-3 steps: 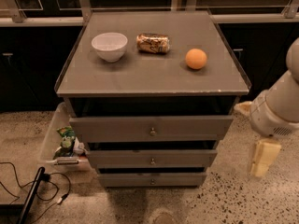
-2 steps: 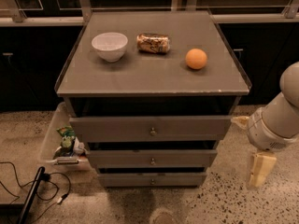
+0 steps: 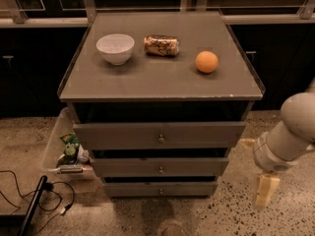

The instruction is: Open bottom drawer

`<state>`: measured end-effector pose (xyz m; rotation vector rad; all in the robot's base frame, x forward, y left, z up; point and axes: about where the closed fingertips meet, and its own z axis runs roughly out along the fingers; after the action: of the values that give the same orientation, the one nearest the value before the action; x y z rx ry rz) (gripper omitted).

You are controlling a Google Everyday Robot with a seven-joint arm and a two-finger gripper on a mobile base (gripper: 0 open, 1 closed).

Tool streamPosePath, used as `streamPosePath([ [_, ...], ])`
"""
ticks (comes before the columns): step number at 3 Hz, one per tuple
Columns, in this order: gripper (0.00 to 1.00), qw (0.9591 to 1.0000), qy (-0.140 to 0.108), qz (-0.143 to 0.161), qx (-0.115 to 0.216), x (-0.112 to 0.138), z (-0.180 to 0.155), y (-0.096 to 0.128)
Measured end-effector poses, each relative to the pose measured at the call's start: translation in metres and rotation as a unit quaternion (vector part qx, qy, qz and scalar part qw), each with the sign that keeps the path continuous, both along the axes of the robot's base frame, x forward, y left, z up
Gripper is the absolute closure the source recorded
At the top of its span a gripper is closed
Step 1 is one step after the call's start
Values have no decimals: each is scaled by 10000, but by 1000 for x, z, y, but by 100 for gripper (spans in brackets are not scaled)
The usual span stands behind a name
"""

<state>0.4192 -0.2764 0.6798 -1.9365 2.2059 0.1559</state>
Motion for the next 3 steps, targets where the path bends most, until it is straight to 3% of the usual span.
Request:
streamPosePath([
  [1, 0, 9997, 70, -12, 232, 16, -75, -9],
  [2, 0, 9987, -36, 119, 500, 29, -123, -6],
  [3, 0, 9985, 103, 83, 534, 34, -168, -5],
])
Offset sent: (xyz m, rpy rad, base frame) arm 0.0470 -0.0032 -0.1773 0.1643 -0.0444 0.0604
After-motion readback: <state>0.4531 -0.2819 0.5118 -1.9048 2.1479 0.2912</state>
